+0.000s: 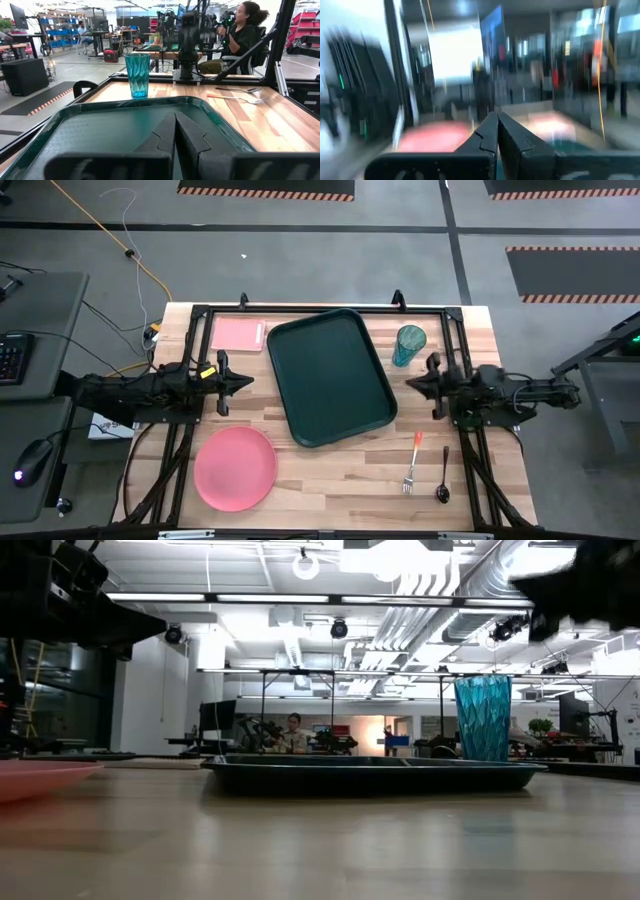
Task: Pick and place plate/cup/fork/spoon on tray
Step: Put the blue cup on the black tray
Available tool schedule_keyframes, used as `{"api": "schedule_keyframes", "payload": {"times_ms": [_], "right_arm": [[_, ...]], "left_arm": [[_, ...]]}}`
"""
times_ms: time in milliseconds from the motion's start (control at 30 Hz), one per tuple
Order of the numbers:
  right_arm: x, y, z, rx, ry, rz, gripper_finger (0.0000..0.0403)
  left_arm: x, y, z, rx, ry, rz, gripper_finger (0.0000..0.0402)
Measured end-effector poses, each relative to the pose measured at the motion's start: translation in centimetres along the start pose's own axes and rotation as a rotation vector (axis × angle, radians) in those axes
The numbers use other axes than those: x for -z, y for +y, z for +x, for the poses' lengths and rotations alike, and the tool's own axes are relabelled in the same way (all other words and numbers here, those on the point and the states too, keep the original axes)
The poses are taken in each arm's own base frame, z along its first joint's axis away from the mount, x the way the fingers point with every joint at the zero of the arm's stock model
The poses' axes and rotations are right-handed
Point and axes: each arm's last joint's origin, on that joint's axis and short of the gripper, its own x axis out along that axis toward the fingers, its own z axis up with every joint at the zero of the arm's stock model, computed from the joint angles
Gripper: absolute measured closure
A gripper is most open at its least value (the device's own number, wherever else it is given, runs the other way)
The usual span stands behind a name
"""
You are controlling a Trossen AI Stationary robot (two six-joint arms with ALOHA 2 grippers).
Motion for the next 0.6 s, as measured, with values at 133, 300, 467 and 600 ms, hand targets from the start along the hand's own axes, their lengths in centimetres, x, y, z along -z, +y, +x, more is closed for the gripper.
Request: {"api": "schedule_keyframes", "payload": {"times_ms": [133, 300, 467, 600], "right_arm": [[-2.8, 0.3, -0.4, -0.047, -0.292, -0.054, 0.0403], [-4.1, 0.6, -0.3, -0.118, -0.416, -0.11, 0.0403], [-5.4, 0.1, 2.0, 0.121, -0.304, -0.012, 0.0402], [-6.5, -0.3, 5.0, 0.349, -0.079, -0.027, 0.0382]], "left_arm": [[0.0, 0.0, 0.0, 0.0, 0.0, 0.0, 0.0401], [0.0, 0.0, 0.0, 0.0, 0.001, 0.0, 0.0401], [0.0, 0.0, 0.0, 0.0, 0.0, 0.0, 0.0401], [0.0, 0.0, 0.0, 0.0, 0.0, 0.0, 0.0401]]}}
